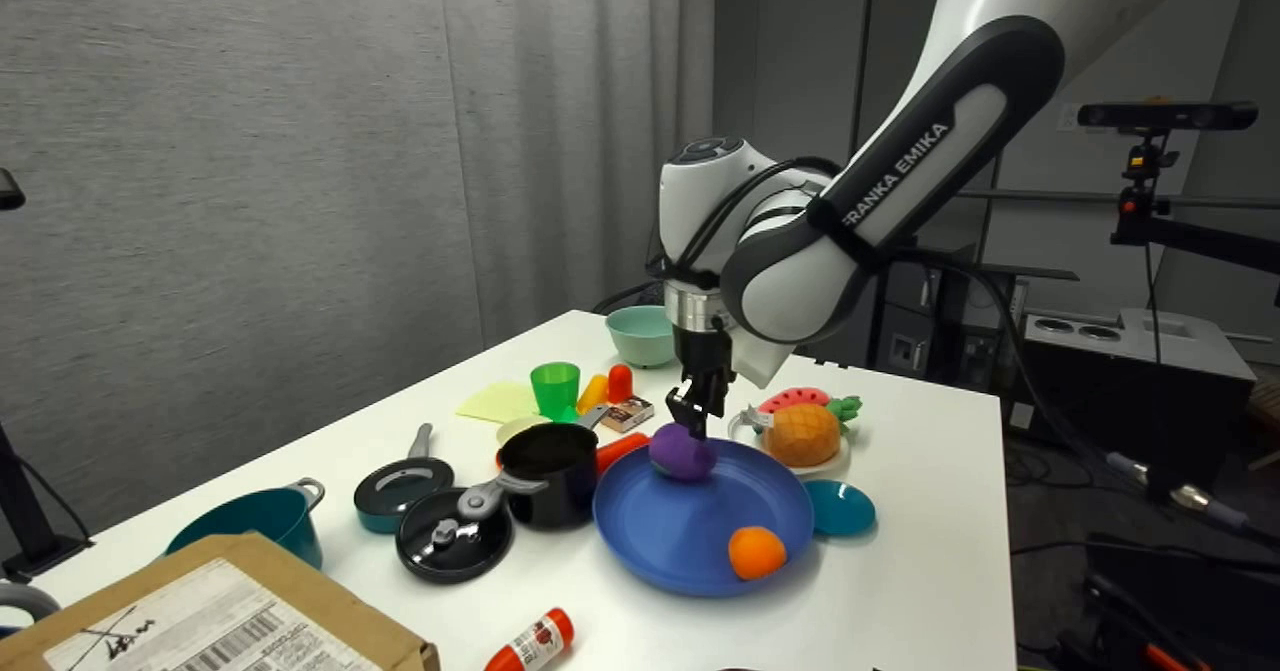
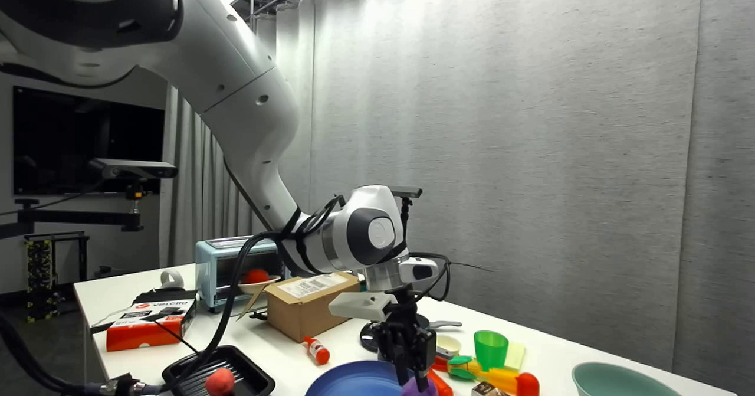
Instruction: Put the pineapple and watermelon plushies on the white plate, then the purple plushie in the black pot and the orange plushie on the table
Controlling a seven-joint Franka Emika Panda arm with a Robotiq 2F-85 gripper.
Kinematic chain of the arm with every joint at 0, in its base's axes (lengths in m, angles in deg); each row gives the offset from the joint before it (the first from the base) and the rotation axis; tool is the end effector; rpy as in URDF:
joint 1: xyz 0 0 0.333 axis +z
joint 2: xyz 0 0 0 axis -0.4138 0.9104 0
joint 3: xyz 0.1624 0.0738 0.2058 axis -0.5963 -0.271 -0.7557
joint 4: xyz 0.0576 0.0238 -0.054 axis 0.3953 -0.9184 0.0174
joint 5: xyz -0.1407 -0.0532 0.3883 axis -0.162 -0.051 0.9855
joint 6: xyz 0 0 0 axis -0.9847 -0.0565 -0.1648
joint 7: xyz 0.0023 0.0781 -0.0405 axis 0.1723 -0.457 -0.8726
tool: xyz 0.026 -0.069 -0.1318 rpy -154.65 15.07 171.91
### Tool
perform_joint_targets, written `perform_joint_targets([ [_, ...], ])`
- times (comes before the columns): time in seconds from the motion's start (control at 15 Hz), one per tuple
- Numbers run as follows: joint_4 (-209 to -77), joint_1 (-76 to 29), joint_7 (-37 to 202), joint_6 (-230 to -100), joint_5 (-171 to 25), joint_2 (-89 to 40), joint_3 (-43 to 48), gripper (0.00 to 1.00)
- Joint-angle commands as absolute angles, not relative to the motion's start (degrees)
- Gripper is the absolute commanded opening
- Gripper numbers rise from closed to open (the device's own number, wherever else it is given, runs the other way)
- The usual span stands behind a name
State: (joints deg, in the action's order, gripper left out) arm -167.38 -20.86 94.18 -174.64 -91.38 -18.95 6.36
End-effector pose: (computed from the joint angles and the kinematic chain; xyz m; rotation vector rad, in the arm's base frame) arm 0.6115 -0.0545 0.1642 2.8660 -0.0852 0.1816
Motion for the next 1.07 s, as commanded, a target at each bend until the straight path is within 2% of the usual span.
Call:
perform_joint_targets([
  [0.0,-167.17,-20.07,95.50,-175.54,-92.91,-18.49,7.78,0.78],
  [0.2,-166.71,-19.93,96.28,-176.32,-92.68,-17.33,7.97,0.99],
  [0.8,-163.63,-18.34,99.90,-178.85,-92.52,-12.28,9.55,1.00],
  [0.87,-162.95,-18.06,100.29,-179.18,-92.52,-11.70,9.80,0.75],
  [0.93,-162.19,-17.75,100.46,-179.23,-92.51,-11.21,10.05,0.74],
  [1.0,-161.58,-17.44,100.68,-179.31,-92.42,-10.75,10.23,0.65],
])
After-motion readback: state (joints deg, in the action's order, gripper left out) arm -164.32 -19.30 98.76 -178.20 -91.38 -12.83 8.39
